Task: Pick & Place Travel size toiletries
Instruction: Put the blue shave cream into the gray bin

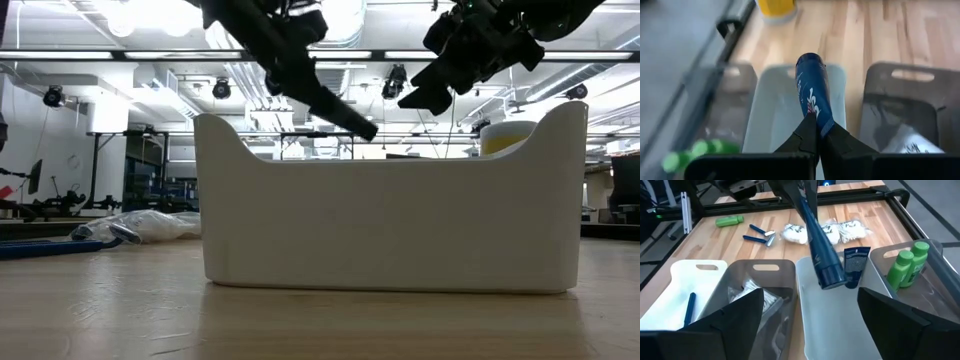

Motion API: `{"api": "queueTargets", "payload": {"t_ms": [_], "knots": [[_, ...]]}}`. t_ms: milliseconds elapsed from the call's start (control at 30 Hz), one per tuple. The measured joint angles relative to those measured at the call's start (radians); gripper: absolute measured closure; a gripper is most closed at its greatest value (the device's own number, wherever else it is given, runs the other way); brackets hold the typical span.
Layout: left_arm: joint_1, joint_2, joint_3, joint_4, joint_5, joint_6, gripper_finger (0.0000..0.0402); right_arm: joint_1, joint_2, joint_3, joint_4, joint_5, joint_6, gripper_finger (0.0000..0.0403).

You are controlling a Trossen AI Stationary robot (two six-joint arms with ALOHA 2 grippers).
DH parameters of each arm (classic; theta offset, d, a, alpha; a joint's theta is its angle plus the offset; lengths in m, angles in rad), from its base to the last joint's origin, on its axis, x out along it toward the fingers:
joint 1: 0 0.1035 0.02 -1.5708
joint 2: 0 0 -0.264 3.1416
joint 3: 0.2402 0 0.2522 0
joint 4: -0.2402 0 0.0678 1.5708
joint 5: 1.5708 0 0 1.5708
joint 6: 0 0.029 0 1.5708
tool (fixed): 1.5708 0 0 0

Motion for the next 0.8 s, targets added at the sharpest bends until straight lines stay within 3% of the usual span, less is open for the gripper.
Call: {"api": "queueTargets", "payload": {"t_ms": [200,567,800], "knots": [[0.026,0.069,0.141,-0.234,0.01,-0.026,0.0396,0.0,0.0,0.0,0.001,0.0,-0.004,0.0073],[0.026,0.342,0.505,-0.749,0.016,0.004,0.0393,0.0,0.0,0.0,-0.027,0.001,-0.008,0.0064],[0.025,0.434,0.623,-0.876,-0.009,0.02,0.0388,0.0,0.0,-0.001,-0.037,0.003,-0.029,0.008]]}}
